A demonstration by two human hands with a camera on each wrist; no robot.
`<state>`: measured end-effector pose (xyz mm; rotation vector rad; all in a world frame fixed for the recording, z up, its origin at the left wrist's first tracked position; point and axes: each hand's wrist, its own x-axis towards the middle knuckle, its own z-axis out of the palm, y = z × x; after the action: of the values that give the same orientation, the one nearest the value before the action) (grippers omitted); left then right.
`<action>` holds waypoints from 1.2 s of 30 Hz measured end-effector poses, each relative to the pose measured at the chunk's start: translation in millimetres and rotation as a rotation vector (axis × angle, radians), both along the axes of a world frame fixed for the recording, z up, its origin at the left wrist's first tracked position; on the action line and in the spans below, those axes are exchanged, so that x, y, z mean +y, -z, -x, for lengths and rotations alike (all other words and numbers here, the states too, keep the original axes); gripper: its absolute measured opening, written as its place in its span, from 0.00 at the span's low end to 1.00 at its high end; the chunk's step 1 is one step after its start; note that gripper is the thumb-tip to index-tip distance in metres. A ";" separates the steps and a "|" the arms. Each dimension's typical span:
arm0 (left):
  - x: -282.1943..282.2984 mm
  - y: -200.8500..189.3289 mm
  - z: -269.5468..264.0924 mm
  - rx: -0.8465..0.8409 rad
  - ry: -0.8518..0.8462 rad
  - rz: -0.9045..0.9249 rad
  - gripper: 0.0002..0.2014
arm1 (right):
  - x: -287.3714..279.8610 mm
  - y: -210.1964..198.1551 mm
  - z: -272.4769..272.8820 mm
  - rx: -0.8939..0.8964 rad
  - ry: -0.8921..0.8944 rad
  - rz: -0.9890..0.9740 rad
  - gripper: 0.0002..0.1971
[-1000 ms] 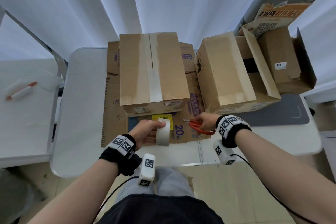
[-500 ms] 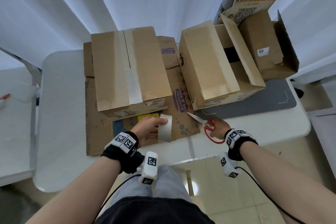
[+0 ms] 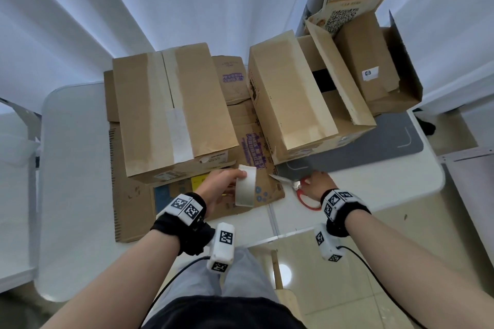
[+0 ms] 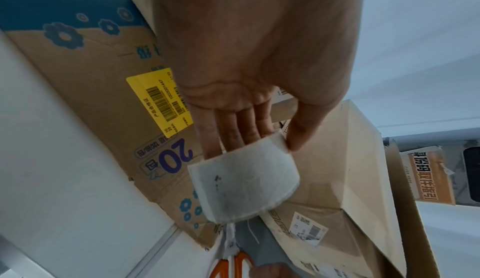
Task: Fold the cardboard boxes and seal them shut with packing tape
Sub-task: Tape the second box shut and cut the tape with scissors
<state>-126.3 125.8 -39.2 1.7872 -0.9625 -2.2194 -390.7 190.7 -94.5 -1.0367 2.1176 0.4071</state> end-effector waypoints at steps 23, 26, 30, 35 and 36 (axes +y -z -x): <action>-35.8 -69.0 -59.8 -0.102 0.049 0.553 0.18 | -82.6 -124.9 -125.6 -0.917 0.261 0.443 0.10; -52.5 -66.1 -84.8 -0.249 0.036 0.775 0.13 | -97.9 -137.7 -136.8 -0.915 0.259 0.545 0.13; -62.5 -51.5 -99.2 -0.511 0.410 0.840 0.20 | -117.9 -145.5 -153.9 -0.834 0.161 0.641 0.17; -58.3 -37.9 -98.6 -0.585 0.505 0.993 0.16 | -131.1 -139.0 -176.3 -0.734 -0.001 0.626 0.12; -57.0 -36.7 -98.5 -0.582 0.500 1.023 0.13 | -132.0 -139.0 -179.9 -0.693 -0.045 0.641 0.12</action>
<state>-27.8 68.8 -2.5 1.7043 -2.2886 -0.8770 -210.9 58.6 44.4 -1.3284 1.5945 -0.5869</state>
